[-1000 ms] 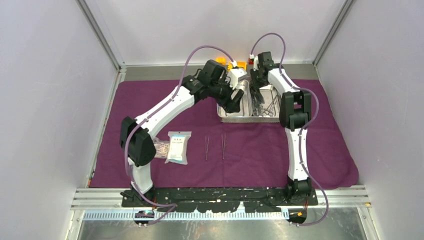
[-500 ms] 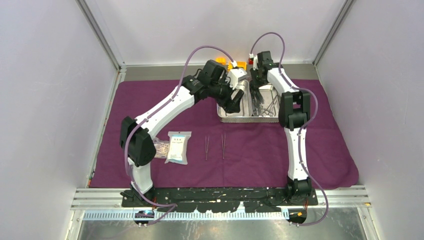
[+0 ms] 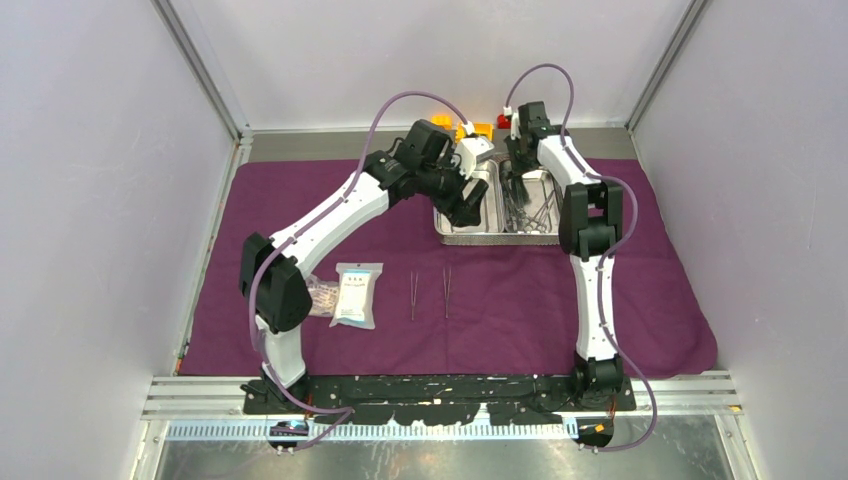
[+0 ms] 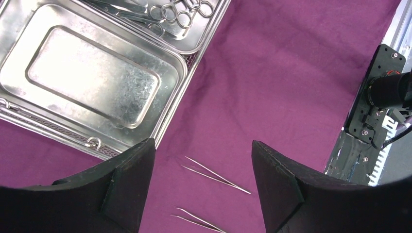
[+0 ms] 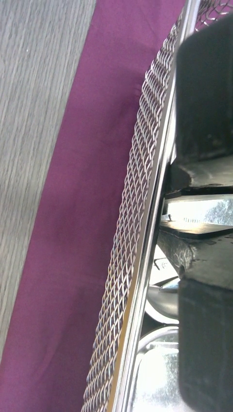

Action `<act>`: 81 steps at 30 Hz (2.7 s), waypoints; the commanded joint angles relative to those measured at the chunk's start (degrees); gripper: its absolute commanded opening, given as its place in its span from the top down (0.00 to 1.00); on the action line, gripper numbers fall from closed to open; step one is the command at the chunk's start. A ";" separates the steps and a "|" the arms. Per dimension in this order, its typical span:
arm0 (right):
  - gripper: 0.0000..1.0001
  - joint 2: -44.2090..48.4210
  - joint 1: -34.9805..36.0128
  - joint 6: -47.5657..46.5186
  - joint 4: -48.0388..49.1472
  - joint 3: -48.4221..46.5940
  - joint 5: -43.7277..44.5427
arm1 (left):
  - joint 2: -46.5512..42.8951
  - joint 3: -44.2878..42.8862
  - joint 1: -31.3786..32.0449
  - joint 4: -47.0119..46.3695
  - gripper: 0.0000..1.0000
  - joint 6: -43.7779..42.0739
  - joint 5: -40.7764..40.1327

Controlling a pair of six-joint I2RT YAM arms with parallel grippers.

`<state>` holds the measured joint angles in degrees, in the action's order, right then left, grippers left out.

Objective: Open and lay out the surgical kit
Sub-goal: Pick up the medical item from the container.

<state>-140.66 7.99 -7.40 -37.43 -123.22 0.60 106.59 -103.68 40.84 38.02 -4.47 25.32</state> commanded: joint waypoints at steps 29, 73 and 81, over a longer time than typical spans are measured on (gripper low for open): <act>0.88 -2.69 -0.61 3.36 -4.05 -1.66 0.19 | -1.29 -1.35 -0.01 -0.63 0.23 2.36 2.69; 1.00 27.05 -1.66 9.07 -1.99 11.00 -2.54 | 8.69 -10.73 -3.87 -8.30 0.20 15.93 -5.09; 1.00 47.50 -1.59 11.30 -2.03 32.39 -1.61 | 4.60 -6.97 -5.06 -8.76 0.20 14.87 -8.76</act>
<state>-104.73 6.26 1.96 -40.29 -98.39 -1.98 116.07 -112.09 36.60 31.42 10.33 18.72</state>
